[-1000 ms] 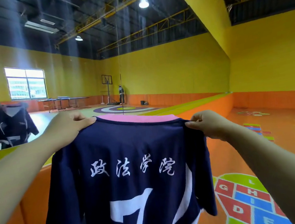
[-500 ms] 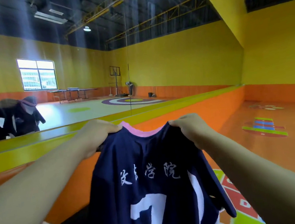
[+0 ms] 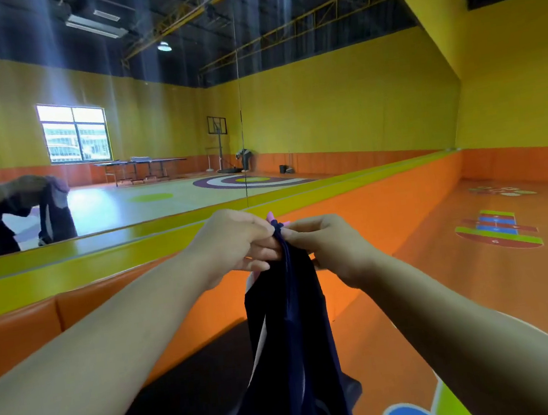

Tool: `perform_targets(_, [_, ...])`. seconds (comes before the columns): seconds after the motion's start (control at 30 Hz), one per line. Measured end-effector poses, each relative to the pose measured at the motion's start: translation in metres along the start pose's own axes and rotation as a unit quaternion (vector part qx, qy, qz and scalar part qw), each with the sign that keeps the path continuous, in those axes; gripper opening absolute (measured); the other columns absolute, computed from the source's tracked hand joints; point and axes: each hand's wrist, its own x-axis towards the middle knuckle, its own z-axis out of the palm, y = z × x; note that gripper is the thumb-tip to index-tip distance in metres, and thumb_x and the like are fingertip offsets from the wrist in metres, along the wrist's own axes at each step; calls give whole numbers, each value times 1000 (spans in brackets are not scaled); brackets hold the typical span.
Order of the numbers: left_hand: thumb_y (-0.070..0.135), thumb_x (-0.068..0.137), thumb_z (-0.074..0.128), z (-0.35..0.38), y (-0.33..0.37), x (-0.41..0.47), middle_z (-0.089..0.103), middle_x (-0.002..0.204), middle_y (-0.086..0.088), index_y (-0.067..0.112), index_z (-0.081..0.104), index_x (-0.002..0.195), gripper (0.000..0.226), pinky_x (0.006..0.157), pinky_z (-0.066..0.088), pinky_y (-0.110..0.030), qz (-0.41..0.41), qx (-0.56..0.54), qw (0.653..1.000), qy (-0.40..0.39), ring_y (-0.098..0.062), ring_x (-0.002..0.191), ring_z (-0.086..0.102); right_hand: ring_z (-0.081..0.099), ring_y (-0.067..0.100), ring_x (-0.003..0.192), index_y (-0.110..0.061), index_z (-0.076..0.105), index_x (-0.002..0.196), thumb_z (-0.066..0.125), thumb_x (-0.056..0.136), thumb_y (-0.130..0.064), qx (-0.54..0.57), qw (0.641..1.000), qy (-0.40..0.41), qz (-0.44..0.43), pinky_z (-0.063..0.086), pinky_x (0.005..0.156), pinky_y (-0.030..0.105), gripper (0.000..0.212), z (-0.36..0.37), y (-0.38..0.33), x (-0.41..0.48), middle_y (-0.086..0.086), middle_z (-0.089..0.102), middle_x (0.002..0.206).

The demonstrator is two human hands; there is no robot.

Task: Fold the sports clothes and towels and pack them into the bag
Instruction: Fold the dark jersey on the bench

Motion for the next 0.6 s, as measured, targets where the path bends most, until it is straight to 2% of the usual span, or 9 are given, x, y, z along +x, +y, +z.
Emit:
perform_targets(0.1, [1,90,55,-3,1,0,69,82,-10,11,68,88,16,55,53,-25,6,22,999,-27,-16,71,69,64,6,69,-10,73,90,63,90,-12,22,999,-17,-20,50,60,18,10,-3,1,-3,-2,70,76])
perform_targets(0.2, [-2,88,55,-10,3,-1,69,96,0,19,72,88,27,67,53,-29,16,67,996,-50,-11,85,63,64,8,73,-17,73,83,61,89,-2,13,999,6,-38,52,67,21,20,-7,2,0,-7,70,73])
perform_targets(0.27, [6,88,60,-15,2,-1,67,103,8,26,72,86,23,75,50,-30,46,126,990,-38,-6,92,59,64,6,72,-19,72,83,57,90,1,4,999,-4,-44,52,67,20,27,-11,0,0,-10,70,71])
perform_targets(0.33, [22,79,72,-19,0,0,63,102,9,30,66,87,12,78,44,-29,87,162,983,-7,-6,90,56,63,5,69,-17,70,84,53,92,4,7,998,-36,-50,52,68,19,28,-14,-2,0,-10,69,70])
perform_targets(0.4, [41,65,74,-23,-4,1,57,108,12,33,58,98,38,82,42,-26,104,172,980,3,-4,98,53,63,9,71,-15,69,84,52,92,4,2,997,-54,-58,53,69,22,27,-17,-4,0,-5,68,73])
perform_targets(0.47, [50,60,78,-23,-5,1,59,111,16,33,57,106,53,81,42,-19,105,169,980,-29,2,102,54,60,13,72,-16,69,84,52,93,3,-14,996,-64,-64,51,67,22,27,-18,-6,0,-1,67,75])
perform_targets(0.5, [50,63,81,-22,-6,1,63,106,17,33,60,106,51,78,44,-16,104,166,979,-51,4,96,58,59,13,72,-16,69,84,52,93,3,-21,995,-70,-67,50,66,21,27,-19,-7,-1,-1,66,75])
perform_targets(0.6, [29,81,71,-14,-7,2,69,77,13,25,68,88,8,62,45,-16,115,140,982,-60,0,71,61,60,14,74,-16,68,83,52,93,2,-31,995,-70,-72,48,70,26,26,-18,-7,-3,1,66,78])
